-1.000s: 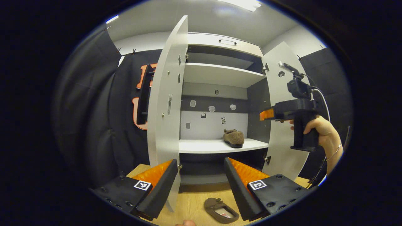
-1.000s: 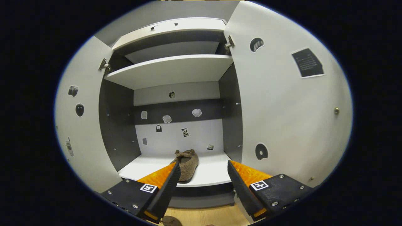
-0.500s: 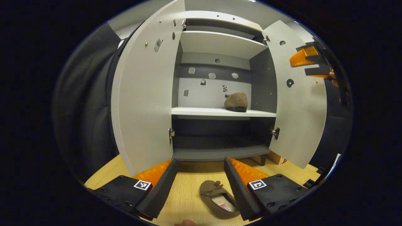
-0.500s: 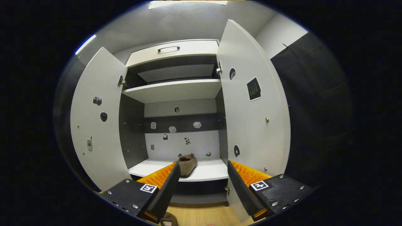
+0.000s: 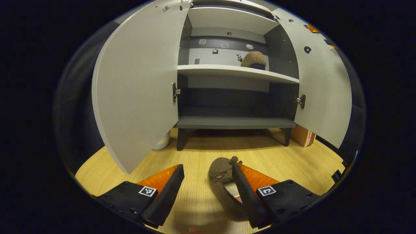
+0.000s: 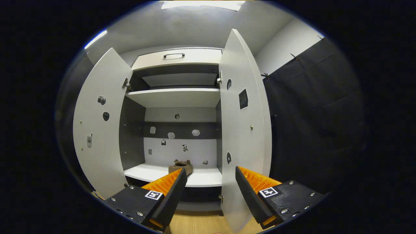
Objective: Grab one shoe with the right hand and put it into the shoe cabinet, grab the other shoe with the left hand and put it into the shoe cabinet; then close the right door with the right hand and the left door with the left hand.
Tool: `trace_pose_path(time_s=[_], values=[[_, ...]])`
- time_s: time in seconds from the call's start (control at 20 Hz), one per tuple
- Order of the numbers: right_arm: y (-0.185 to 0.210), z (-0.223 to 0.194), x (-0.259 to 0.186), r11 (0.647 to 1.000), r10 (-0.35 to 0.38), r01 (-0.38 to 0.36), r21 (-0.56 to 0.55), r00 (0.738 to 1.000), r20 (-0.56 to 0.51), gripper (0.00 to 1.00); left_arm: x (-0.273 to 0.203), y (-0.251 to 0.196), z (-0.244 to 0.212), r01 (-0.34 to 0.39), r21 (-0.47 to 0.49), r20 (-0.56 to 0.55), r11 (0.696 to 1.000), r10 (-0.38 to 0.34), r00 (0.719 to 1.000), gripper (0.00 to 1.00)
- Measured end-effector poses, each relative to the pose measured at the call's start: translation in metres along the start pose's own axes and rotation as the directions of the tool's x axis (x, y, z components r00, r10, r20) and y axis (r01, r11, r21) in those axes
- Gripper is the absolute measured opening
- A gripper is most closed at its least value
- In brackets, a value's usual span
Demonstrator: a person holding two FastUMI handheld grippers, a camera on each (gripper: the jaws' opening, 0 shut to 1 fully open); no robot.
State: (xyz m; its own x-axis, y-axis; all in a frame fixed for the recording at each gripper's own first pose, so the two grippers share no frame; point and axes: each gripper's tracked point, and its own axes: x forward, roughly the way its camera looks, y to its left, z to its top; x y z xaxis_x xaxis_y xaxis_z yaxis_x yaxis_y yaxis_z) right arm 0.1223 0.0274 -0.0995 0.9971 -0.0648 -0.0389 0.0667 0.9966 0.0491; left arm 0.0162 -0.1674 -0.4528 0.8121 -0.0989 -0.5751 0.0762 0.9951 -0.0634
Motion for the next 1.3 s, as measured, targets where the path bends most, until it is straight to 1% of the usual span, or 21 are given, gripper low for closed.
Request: trace_pose_path(time_s=[0.25,0.35,0.4,0.45,0.5,0.55,0.6,0.65,0.7,0.75,0.8,0.85,0.95,1.15,1.3], values=[[-0.006,-0.004,-0.005,1.000,0.002,-0.003,0.015,1.000,0.007,0.92,0.014,-0.013,-0.046,0.033,-0.009,-0.151,0.999,-0.034,0.988,0.98],[-0.006,-0.005,-0.005,1.000,0.001,-0.001,0.007,1.000,0.014,0.92,0.019,-0.009,-0.059,0.010,-0.013,-0.201,1.000,-0.012,0.979,0.97],[-0.006,-0.007,-0.005,1.000,0.006,-0.006,0.007,1.000,0.012,0.92,0.022,-0.009,-0.065,0.005,-0.034,-0.232,0.999,-0.013,0.973,0.89],[-0.006,-0.009,-0.007,1.000,0.013,-0.014,0.011,1.000,0.008,0.92,0.022,-0.017,-0.073,0.023,-0.076,-0.265,0.997,-0.042,0.963,0.82],[-0.005,-0.011,-0.007,1.000,0.021,-0.021,0.018,1.000,0.003,0.92,0.023,-0.026,-0.073,0.053,-0.113,-0.274,0.992,-0.083,0.958,0.70],[-0.006,-0.013,-0.007,1.000,0.023,-0.023,0.022,1.000,0.000,0.92,0.027,-0.034,-0.080,0.086,-0.133,-0.306,0.987,-0.124,0.944,0.66],[-0.008,-0.016,-0.006,1.000,0.021,-0.021,0.023,1.000,-0.004,0.92,0.023,-0.031,-0.084,0.068,-0.114,-0.345,0.991,-0.104,0.933,0.50],[-0.010,-0.018,-0.005,0.999,0.020,-0.019,0.025,1.000,-0.008,0.92,0.023,-0.030,-0.082,0.071,-0.099,-0.356,0.992,-0.102,0.929,0.46],[-0.010,-0.019,-0.005,0.999,0.022,-0.021,0.026,1.000,-0.008,0.92,0.024,-0.029,-0.079,0.081,-0.073,-0.365,0.994,-0.102,0.925,0.36],[-0.010,-0.020,-0.005,0.999,0.025,-0.024,0.029,1.000,-0.008,0.92,0.029,-0.022,-0.077,0.055,-0.057,-0.367,0.997,-0.072,0.927,0.38],[-0.010,-0.021,-0.006,0.999,0.027,-0.027,0.034,1.000,-0.008,0.92,0.032,-0.025,-0.076,0.065,-0.069,-0.379,0.996,-0.086,0.921,0.09],[-0.010,-0.021,-0.006,0.999,0.029,-0.028,0.035,1.000,-0.006,0.92,0.032,-0.029,-0.071,0.086,-0.075,-0.374,0.993,-0.108,0.921,0.07],[-0.012,-0.018,-0.007,1.000,0.023,-0.023,0.021,1.000,0.004,0.92,0.029,-0.034,-0.056,0.111,-0.112,-0.367,0.988,-0.145,0.919,0.07],[-0.009,-0.015,-0.012,0.999,0.031,-0.031,0.020,0.999,0.006,0.92,0.017,-0.026,-0.002,0.120,-0.081,-0.296,0.989,-0.139,0.945,0.07],[-0.008,-0.014,-0.015,0.999,0.035,-0.035,0.023,0.999,0.006,0.92,0.008,-0.020,0.049,0.130,-0.103,-0.239,0.986,-0.152,0.959,0.07]])
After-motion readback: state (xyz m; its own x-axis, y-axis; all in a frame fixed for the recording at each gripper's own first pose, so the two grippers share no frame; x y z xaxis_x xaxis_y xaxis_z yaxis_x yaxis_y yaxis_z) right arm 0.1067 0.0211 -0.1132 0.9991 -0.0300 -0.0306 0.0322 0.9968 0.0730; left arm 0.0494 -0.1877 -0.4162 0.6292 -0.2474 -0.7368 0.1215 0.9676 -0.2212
